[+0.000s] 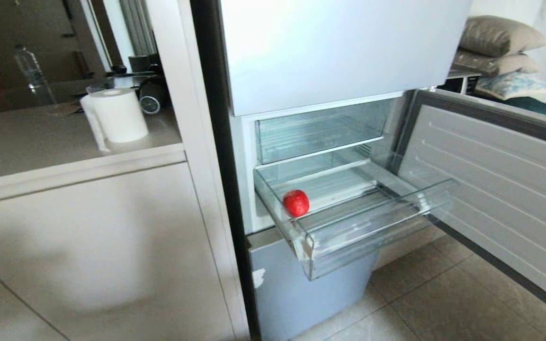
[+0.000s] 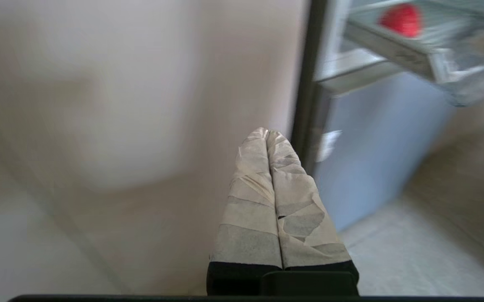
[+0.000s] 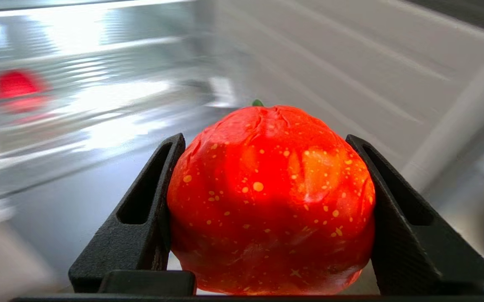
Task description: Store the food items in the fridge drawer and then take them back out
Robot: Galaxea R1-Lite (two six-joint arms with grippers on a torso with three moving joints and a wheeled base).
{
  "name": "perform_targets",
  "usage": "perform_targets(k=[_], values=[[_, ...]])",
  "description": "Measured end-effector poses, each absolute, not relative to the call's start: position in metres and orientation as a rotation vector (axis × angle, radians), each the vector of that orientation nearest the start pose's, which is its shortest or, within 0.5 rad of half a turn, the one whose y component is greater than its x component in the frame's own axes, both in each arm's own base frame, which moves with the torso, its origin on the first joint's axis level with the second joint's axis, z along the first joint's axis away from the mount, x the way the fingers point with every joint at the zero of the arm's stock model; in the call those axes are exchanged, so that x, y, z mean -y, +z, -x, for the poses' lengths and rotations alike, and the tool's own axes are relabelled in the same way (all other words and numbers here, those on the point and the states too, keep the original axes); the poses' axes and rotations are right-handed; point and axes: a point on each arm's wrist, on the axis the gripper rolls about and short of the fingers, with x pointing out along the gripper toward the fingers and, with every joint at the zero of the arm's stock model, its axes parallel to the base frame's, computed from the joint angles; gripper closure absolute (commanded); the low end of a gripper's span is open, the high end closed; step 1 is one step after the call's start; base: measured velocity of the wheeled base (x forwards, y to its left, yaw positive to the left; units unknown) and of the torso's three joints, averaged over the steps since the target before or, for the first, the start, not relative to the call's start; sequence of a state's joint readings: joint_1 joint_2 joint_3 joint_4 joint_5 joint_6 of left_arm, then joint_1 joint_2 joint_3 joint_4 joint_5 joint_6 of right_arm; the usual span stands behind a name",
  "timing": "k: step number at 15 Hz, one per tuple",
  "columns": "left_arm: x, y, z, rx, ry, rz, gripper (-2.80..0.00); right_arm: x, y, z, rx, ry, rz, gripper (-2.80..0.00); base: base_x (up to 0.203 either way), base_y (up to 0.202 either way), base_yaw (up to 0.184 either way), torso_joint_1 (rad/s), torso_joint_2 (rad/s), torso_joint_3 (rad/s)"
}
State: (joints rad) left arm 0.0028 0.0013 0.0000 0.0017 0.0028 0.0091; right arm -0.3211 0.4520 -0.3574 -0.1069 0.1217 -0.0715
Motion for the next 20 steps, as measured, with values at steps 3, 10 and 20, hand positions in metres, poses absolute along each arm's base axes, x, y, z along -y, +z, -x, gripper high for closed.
perform_targets(k=[3, 10, 20], values=[[0.0, 0.075, 0.023, -0.003, 0.006, -0.009, 0.0, 0.01, 0.198, -0.024, -0.006, -0.376, 0.055, 0.0, 0.001, 0.001, -0.031, 0.001, 0.0, -0.001], [0.0, 0.075, 0.023, -0.003, 0.005, -0.009, 0.0, 0.093, 0.232, -0.053, -0.09, -0.832, -0.158, 0.0, 0.0, 0.0, 0.0, 0.0, 0.0, 0.0], [0.0, 0.075, 0.023, -0.003, 0.006, -0.009, 0.0, 0.236, 0.218, -0.048, -0.081, -1.069, -0.263, 0.0, 0.0, 0.0, 0.0, 0.0, 0.0, 0.0]])
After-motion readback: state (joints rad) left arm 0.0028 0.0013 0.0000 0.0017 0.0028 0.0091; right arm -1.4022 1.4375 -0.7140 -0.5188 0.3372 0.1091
